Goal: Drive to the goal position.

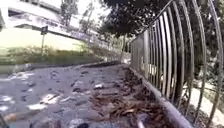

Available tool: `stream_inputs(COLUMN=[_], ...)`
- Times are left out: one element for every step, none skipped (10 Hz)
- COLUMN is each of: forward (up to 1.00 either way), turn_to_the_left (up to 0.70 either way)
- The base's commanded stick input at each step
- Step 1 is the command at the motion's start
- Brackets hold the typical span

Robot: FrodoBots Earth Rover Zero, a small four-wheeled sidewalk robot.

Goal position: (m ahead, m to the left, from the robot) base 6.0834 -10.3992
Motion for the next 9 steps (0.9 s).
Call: stream_inputs(forward=[0.50, 0.50, 0.50, 0.50, 0.50, 0.50, 0.50, 0.50, 0.50], turn_to_the_left=[0.00, 0.00, 0.00, 0.00, 0.00, 0.00, 0.00, 0.00, 0.00])
